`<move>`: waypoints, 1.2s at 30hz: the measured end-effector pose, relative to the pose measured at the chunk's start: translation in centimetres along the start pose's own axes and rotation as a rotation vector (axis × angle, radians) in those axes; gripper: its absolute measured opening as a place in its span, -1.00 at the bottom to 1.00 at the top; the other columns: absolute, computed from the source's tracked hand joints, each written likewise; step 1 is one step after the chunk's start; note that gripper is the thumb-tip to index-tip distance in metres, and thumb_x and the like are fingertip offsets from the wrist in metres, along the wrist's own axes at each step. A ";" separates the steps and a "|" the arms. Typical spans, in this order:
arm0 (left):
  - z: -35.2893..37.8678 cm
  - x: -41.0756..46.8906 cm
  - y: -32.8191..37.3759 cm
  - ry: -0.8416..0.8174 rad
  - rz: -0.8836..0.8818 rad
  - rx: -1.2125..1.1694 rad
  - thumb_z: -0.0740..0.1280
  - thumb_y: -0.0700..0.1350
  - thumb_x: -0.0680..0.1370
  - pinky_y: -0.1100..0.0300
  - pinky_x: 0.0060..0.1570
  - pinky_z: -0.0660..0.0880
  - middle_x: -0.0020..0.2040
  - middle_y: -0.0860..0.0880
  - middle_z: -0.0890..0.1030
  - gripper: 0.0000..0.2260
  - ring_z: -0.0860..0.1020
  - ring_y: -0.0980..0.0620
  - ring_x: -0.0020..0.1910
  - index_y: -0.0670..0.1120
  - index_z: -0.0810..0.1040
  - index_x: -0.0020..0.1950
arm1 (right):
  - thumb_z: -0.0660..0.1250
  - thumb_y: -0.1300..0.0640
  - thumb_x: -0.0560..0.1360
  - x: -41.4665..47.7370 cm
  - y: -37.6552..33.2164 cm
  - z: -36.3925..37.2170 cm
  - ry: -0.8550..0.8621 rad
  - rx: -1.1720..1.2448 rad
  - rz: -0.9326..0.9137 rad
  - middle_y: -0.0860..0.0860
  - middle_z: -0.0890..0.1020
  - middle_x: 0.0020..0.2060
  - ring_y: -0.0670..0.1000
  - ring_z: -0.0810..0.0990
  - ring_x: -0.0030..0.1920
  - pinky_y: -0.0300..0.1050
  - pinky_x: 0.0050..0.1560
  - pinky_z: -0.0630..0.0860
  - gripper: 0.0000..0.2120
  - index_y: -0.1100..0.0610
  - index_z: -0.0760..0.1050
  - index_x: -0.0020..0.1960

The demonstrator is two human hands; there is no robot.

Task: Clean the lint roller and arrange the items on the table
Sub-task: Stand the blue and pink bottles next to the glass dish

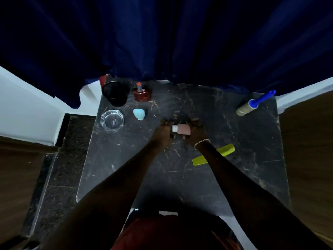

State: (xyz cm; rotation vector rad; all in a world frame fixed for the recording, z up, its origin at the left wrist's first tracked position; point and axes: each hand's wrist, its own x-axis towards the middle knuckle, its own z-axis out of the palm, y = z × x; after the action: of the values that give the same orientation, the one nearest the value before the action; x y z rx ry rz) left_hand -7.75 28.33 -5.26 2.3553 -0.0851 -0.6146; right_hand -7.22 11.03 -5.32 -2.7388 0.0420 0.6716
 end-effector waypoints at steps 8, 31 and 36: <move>2.1 1.4 2.4 -0.042 0.048 0.142 0.34 -0.08 0.60 -0.01 0.53 0.27 0.56 -0.17 0.32 -0.44 0.31 -0.20 0.52 -0.15 0.30 0.57 | 0.27 0.08 0.54 0.7 0.8 -0.9 -0.101 -0.210 -0.033 0.14 0.04 0.61 0.25 0.05 0.60 0.18 0.56 0.16 -0.33 0.03 0.11 0.60; -0.4 -7.6 -2.7 0.157 -0.041 -0.430 0.37 -0.28 0.57 -0.24 0.07 0.57 0.11 -0.21 0.60 -0.79 0.59 -0.28 0.09 -0.18 0.47 0.18 | 0.33 0.38 0.48 -5.8 -4.1 0.7 0.024 0.555 -0.248 0.04 0.59 0.23 0.01 0.61 0.13 -0.48 0.13 0.48 -0.24 0.01 0.18 0.59; -1.9 -9.6 -4.6 0.199 -0.078 -0.555 0.35 -0.32 0.58 -0.20 0.05 0.58 0.10 -0.25 0.63 -0.79 0.62 -0.26 0.00 -0.20 0.47 0.20 | 0.51 0.30 0.43 -6.5 -7.4 3.0 -0.069 0.766 -0.092 0.19 0.69 0.11 0.14 0.67 0.11 0.21 0.18 0.60 -0.53 0.27 0.52 0.31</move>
State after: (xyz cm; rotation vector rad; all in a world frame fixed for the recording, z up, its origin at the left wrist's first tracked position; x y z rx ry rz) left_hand -15.91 35.13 -3.12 1.8699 0.2397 -0.3746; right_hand -13.54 18.71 -2.66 -1.9697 0.1274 0.5699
